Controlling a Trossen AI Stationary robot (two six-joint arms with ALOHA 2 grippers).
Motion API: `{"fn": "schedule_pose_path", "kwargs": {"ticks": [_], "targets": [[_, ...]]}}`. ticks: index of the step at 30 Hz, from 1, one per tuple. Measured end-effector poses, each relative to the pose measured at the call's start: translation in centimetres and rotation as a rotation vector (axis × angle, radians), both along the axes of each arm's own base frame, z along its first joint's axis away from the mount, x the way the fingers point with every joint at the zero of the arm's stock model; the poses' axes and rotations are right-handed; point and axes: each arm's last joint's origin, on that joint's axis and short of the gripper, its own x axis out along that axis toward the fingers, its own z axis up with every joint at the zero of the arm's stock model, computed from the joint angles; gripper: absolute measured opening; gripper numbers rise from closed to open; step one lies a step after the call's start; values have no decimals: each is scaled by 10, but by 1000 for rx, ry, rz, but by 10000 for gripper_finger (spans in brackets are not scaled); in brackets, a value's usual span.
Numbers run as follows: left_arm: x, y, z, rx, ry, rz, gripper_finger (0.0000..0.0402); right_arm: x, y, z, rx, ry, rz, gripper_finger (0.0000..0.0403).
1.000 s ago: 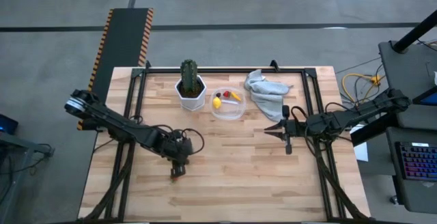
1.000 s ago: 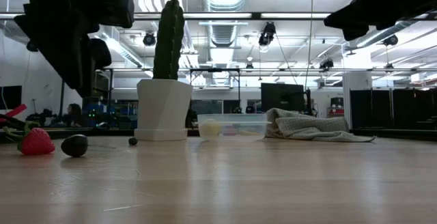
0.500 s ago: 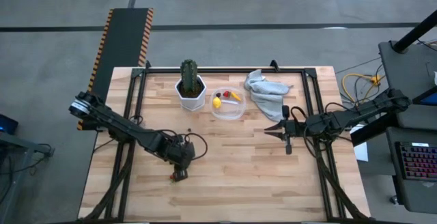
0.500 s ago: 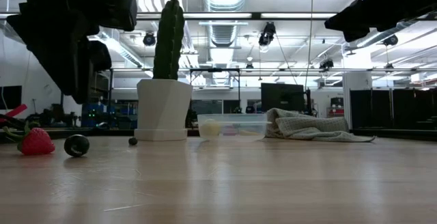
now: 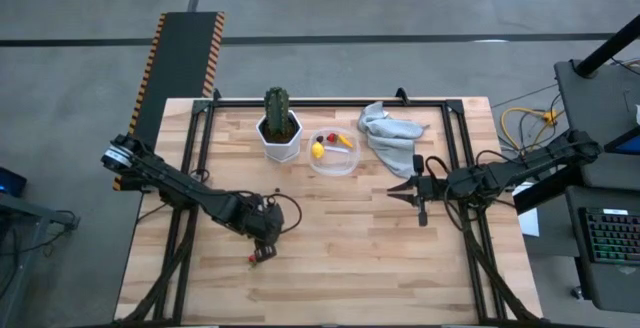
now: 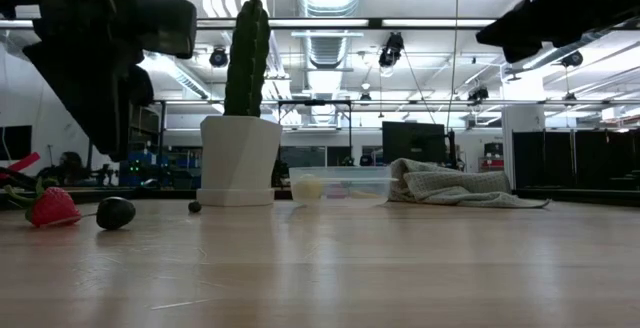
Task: Pick and placing Produce into tupperware
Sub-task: Put the top red strawberry into the transparent bin
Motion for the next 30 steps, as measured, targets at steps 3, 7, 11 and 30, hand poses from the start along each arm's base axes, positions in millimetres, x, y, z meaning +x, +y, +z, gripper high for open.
{"fn": "schedule_pose_path", "kwargs": {"ticks": [3, 7, 11, 30], "targets": [[-2, 1, -2, 7, 19, 6, 132, 0, 0, -1, -1, 5, 0, 38], [-14, 5, -7, 29, 148, 18, 132, 0, 0, -1, -2, 6, 0, 38], [-23, 8, -8, 30, 249, 58, 132, 0, 0, -2, -2, 9, 0, 38], [-36, 11, -16, -62, 351, 199, 132, -1, 0, -6, -9, 30, -1, 38]]}}
